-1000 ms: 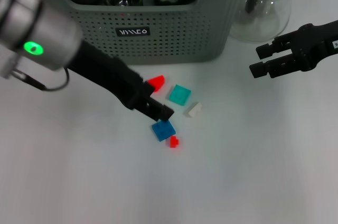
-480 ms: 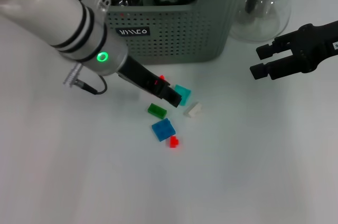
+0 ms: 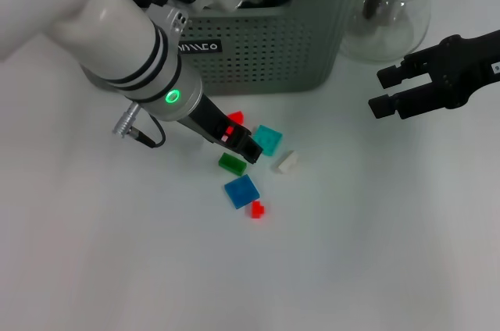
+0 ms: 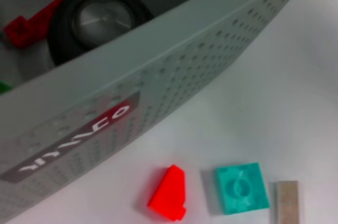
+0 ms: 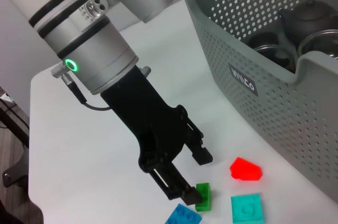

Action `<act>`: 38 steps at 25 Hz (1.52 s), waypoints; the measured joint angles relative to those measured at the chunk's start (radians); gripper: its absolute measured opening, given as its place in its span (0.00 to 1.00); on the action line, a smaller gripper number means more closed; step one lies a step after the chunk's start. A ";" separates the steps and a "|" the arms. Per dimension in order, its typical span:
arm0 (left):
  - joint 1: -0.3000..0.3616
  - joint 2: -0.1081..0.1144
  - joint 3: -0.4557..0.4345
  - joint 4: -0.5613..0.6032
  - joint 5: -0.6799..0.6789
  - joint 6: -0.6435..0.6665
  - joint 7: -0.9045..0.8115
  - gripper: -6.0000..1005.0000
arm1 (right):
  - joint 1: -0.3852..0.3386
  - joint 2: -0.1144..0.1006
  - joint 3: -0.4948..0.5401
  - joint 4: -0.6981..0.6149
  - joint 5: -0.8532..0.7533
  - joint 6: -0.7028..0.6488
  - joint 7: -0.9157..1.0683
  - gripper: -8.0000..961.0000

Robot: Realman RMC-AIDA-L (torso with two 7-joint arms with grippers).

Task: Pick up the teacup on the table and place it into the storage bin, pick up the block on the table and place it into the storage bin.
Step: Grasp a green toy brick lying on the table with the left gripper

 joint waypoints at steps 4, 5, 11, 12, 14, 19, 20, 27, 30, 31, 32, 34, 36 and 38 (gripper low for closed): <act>-0.009 -0.002 0.021 -0.018 0.017 -0.018 -0.013 0.73 | 0.002 0.001 0.000 0.000 0.000 0.000 -0.006 0.72; -0.011 -0.002 0.023 -0.023 0.017 -0.022 -0.014 0.73 | 0.002 0.001 0.000 0.000 0.000 -0.001 -0.008 0.72; -0.015 -0.002 0.025 -0.044 0.015 -0.045 -0.016 0.73 | 0.003 0.002 0.000 0.000 0.000 -0.001 -0.011 0.72; -0.017 -0.002 0.025 -0.054 0.013 -0.050 -0.016 0.73 | 0.002 0.002 0.000 0.000 0.000 -0.001 -0.011 0.72; -0.022 -0.002 0.029 -0.074 0.012 -0.061 -0.016 0.73 | 0.001 0.003 0.000 0.000 0.000 -0.001 -0.012 0.72; -0.025 -0.002 0.034 -0.088 0.012 -0.079 -0.016 0.73 | 0.000 0.003 0.002 0.000 0.003 -0.001 -0.025 0.72; -0.025 -0.002 0.034 -0.092 0.011 -0.082 -0.016 0.73 | 0.001 0.004 0.002 0.000 0.003 -0.001 -0.028 0.72; -0.021 -0.002 0.047 -0.103 0.007 -0.100 -0.018 0.73 | 0.003 0.004 0.002 0.000 0.003 -0.001 -0.029 0.72; -0.018 -0.002 0.048 -0.104 0.007 -0.102 -0.019 0.73 | 0.004 0.004 0.002 0.000 0.003 0.000 -0.029 0.72; -0.017 -0.002 0.049 -0.104 0.007 -0.102 -0.019 0.73 | 0.004 0.003 0.002 0.000 0.003 0.000 -0.029 0.72; -0.017 -0.002 0.050 -0.106 0.007 -0.102 -0.019 0.73 | 0.004 0.003 0.002 0.000 0.003 0.000 -0.029 0.72; -0.017 -0.002 0.052 -0.111 0.007 -0.104 -0.019 0.73 | 0.006 0.003 0.002 0.000 0.003 0.000 -0.029 0.72; -0.016 -0.002 0.057 -0.117 0.007 -0.112 -0.019 0.73 | 0.007 0.001 0.002 0.000 0.004 -0.001 -0.029 0.72; -0.017 -0.002 0.063 -0.124 0.005 -0.118 -0.019 0.73 | 0.006 -0.001 0.003 0.000 0.005 -0.001 -0.029 0.72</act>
